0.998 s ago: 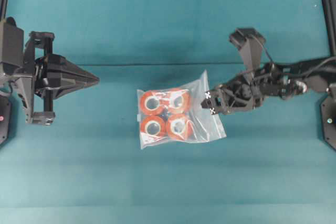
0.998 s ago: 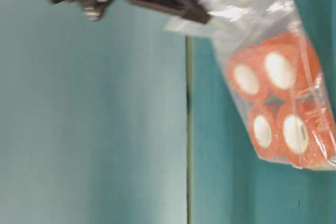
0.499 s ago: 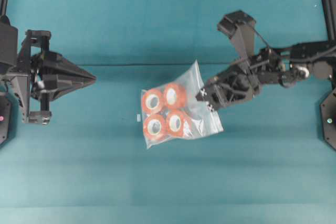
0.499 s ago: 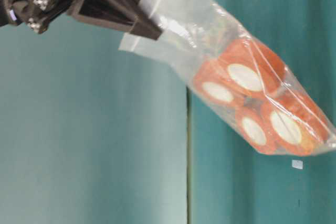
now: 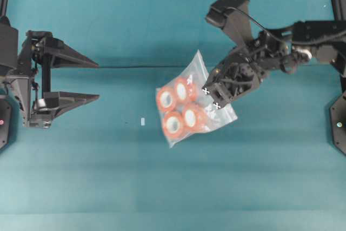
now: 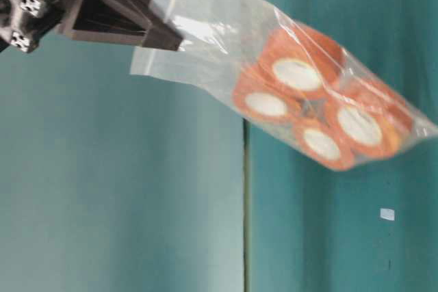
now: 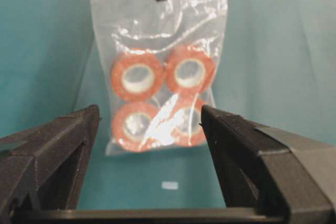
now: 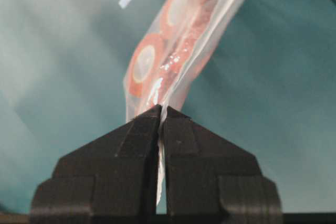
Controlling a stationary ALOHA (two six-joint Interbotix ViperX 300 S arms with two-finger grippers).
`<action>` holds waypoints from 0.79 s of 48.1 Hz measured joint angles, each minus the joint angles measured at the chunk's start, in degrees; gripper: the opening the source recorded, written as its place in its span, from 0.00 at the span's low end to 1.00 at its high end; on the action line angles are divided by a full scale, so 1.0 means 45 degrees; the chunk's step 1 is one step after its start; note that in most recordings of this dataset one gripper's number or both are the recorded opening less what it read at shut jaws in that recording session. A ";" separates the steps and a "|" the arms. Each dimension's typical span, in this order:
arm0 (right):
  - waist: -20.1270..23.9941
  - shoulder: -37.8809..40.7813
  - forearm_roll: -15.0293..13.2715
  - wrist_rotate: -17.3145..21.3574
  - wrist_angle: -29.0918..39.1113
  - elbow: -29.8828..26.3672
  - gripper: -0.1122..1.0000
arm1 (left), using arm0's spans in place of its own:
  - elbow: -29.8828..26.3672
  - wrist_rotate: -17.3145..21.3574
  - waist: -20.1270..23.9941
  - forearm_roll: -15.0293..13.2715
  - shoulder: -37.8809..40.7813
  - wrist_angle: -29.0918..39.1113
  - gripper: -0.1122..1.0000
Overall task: Hand over the clear zip bag and make it stand upright.
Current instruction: 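Lift the bag with the right gripper and swing it upward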
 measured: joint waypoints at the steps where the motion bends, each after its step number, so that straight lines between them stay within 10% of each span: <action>1: -0.0020 0.0059 0.0000 -0.0137 0.0176 -0.0117 0.11 | 0.0000 0.0000 0.0000 0.0000 0.0000 0.0000 0.87; 38: -0.0332 0.1641 0.0000 -0.4375 0.3672 -0.3535 0.11 | 0.0020 0.0020 0.0000 0.0000 0.0020 0.0000 0.87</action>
